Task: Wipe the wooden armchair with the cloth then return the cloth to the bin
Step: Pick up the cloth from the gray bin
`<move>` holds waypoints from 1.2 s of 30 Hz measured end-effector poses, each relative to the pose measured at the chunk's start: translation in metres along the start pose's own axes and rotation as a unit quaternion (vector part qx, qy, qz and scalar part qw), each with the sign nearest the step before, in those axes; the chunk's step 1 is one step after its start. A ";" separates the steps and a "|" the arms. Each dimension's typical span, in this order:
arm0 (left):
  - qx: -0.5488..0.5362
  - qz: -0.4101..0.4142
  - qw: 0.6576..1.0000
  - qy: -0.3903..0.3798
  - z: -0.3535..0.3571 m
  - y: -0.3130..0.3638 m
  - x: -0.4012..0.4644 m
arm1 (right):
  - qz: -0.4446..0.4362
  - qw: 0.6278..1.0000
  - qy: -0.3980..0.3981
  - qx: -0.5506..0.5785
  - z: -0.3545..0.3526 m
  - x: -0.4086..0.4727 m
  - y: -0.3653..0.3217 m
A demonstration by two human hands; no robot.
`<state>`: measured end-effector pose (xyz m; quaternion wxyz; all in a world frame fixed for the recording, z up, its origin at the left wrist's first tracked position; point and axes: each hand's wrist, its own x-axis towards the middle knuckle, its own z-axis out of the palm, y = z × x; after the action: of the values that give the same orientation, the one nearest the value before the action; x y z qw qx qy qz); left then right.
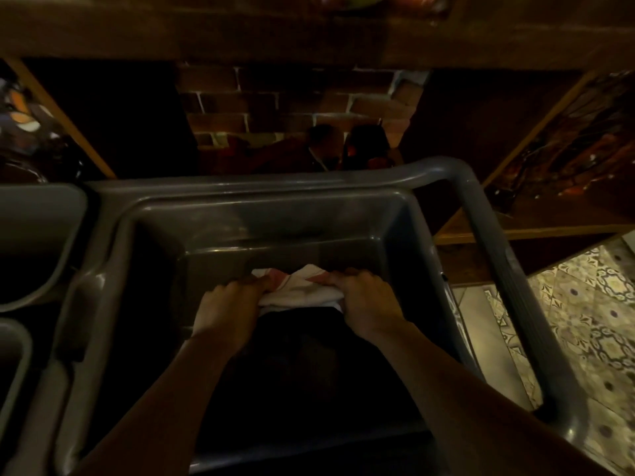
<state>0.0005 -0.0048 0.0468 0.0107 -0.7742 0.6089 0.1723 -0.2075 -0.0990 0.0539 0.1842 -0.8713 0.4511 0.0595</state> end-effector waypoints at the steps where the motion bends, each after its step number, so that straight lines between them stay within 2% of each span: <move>1: 0.010 -0.002 1.000 0.009 -0.008 0.000 -0.001 | -0.003 1.000 0.014 0.003 -0.007 -0.002 -0.002; 5: 0.046 -0.001 0.998 0.048 -0.044 0.007 -0.006 | -0.003 0.998 0.060 -0.006 -0.043 -0.008 -0.011; 9: 0.031 0.023 0.994 0.106 -0.087 0.017 -0.018 | -0.010 0.997 0.081 -0.011 -0.084 -0.016 -0.023; 15: 0.025 0.044 0.986 0.157 -0.163 0.029 -0.038 | -0.027 0.986 0.162 -0.014 -0.155 -0.038 -0.043; 27: 0.073 0.071 0.949 0.299 -0.284 0.055 -0.079 | -0.047 0.956 0.283 -0.055 -0.279 -0.088 -0.082; 36: 0.067 0.119 0.938 0.319 -0.331 0.071 -0.103 | -0.040 0.934 0.342 -0.090 -0.324 -0.124 -0.091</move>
<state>-0.0037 -0.0013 0.4005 -0.1525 -0.7083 0.6779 -0.1245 -0.2264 -0.0778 0.4112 -0.0582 -0.8692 0.4441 -0.2095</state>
